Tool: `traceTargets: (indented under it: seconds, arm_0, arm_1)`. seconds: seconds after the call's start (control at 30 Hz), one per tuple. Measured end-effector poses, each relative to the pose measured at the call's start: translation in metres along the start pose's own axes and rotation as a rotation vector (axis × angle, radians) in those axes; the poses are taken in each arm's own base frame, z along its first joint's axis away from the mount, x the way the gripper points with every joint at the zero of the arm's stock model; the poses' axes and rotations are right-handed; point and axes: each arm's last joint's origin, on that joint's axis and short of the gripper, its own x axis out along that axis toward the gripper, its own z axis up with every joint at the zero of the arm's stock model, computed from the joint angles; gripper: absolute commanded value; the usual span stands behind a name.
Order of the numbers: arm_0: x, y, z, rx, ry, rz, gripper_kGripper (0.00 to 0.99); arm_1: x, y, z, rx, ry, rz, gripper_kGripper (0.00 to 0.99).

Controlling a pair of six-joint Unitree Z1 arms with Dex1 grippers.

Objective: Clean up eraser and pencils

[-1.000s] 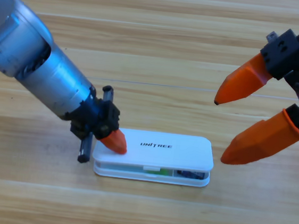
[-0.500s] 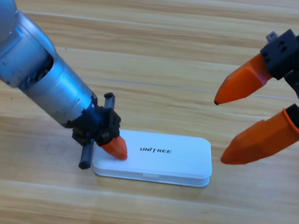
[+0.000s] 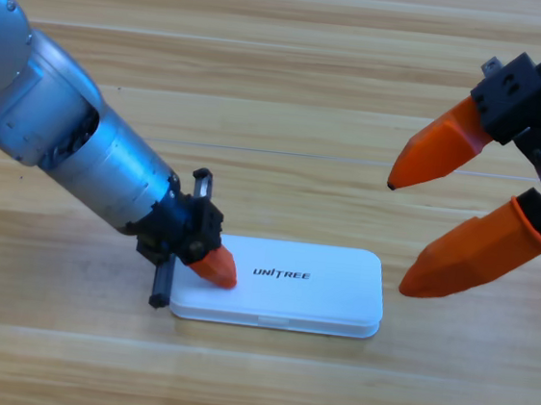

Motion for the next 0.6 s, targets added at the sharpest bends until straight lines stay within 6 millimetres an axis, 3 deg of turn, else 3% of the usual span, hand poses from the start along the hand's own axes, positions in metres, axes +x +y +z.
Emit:
traceTargets:
  seconds: [0.37, 0.4, 0.43, 0.47, 0.5, 0.57, 0.6]
  arm_0:
    - [-0.005, -0.001, 0.003, -0.009, 0.009, -0.002, 0.0]
    - [-0.008, -0.002, 0.004, -0.022, 0.032, -0.017, 0.081]
    - [-0.014, -0.002, 0.007, -0.037, 0.061, -0.034, 0.374]
    - [-0.02, -0.003, 0.009, -0.047, 0.087, -0.049, 0.591]
    - [-0.03, -0.003, 0.014, -0.052, 0.099, -0.057, 0.738]
    - [-0.055, 0.0, 0.03, -0.051, 0.098, -0.054, 0.913]
    - [-0.073, 0.002, 0.041, -0.045, 0.084, -0.044, 0.951]
  arm_1:
    - [0.0, 0.0, 0.0, 0.0, 0.0, 0.0, 0.931]
    - [0.0, 0.0, 0.0, 0.0, 0.0, 0.0, 0.931]
    - [0.0, 0.0, 0.0, 0.0, 0.0, 0.0, 0.931]
    - [0.0, 0.0, 0.0, 0.0, 0.0, 0.0, 0.931]
    - [0.0, 0.0, 0.0, 0.0, 0.0, 0.0, 0.931]
    - [0.0, 0.0, 0.0, 0.0, 0.0, 0.0, 0.931]
    - [0.0, 0.0, 0.0, 0.0, 0.0, 0.0, 0.931]
